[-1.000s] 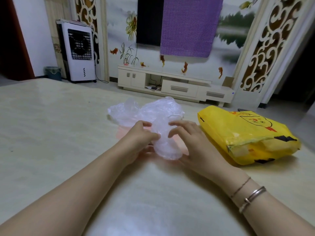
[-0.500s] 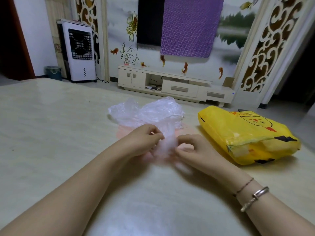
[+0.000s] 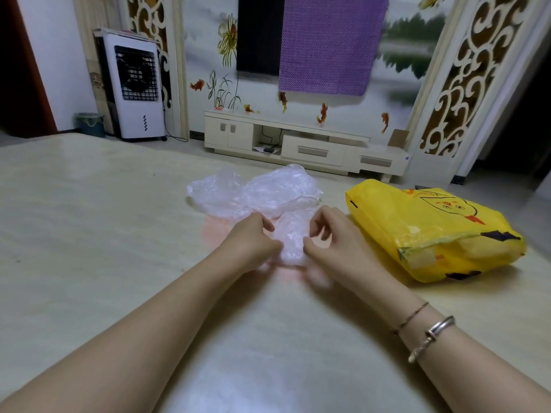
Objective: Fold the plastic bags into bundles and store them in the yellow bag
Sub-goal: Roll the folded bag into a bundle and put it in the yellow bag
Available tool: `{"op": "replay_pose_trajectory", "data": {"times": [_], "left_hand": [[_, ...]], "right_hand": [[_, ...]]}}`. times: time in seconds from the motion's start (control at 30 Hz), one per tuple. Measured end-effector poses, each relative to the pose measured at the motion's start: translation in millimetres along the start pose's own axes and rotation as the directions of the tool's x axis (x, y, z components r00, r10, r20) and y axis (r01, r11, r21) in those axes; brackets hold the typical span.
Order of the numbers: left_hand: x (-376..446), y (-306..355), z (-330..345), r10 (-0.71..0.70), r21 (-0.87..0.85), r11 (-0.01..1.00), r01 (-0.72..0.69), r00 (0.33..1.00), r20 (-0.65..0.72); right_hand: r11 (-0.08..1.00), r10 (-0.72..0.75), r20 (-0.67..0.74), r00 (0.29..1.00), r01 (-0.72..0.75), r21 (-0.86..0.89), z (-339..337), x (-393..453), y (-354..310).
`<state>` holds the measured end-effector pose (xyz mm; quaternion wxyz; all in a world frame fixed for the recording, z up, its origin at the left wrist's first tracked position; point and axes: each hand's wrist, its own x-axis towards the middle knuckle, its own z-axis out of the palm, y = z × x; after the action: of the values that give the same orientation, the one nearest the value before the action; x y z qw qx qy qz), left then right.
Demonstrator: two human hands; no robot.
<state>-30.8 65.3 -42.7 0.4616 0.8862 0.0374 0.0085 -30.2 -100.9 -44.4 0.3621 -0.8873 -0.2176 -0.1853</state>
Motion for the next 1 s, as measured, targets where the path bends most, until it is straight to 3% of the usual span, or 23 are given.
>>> {"op": "replay_pose_trajectory", "data": {"times": [0.1, 0.23, 0.4, 0.53, 0.63, 0.77, 0.87, 1.0], "left_hand": [[1, 0, 1, -0.007, -0.011, 1.000, 0.007, 1.000, -0.007], [-1, 1, -3, -0.032, -0.096, 0.995, 0.033, 0.999, 0.010], [-5, 4, -12, -0.055, -0.254, 0.965, 0.068, 0.997, 0.057], [-10, 6, -20, 0.067, -0.163, 0.985, -0.058, 0.996, 0.054], [-13, 6, -22, 0.165, -0.101, 0.983, -0.152, 0.978, 0.129], [-10, 4, -13, 0.193, -0.086, 0.980, -0.179, 0.961, 0.198], [-11, 5, -11, 0.162, -0.167, 0.977, -0.132, 0.970, 0.181], [-10, 4, -8, 0.036, -0.261, 0.965, 0.011, 0.984, 0.173]], "right_hand": [[0.998, -0.054, 0.142, 0.988, 0.060, -0.034, -3, -8, -5], [0.987, -0.004, 0.322, 0.947, 0.055, -0.151, -1, -12, 0], [0.989, -0.026, 0.256, 0.966, 0.061, -0.131, 4, -8, 4], [0.993, -0.047, 0.196, 0.979, 0.068, -0.102, 6, -4, 5], [0.999, 0.022, 0.173, 0.985, -0.018, -0.028, 1, -5, 6], [0.985, 0.111, 0.177, 0.978, -0.131, 0.110, -4, -4, 7], [0.916, 0.229, 0.190, 0.955, -0.278, 0.291, -6, 0, 8], [0.850, 0.328, 0.170, 0.929, -0.369, 0.377, -4, 5, 8]]}}
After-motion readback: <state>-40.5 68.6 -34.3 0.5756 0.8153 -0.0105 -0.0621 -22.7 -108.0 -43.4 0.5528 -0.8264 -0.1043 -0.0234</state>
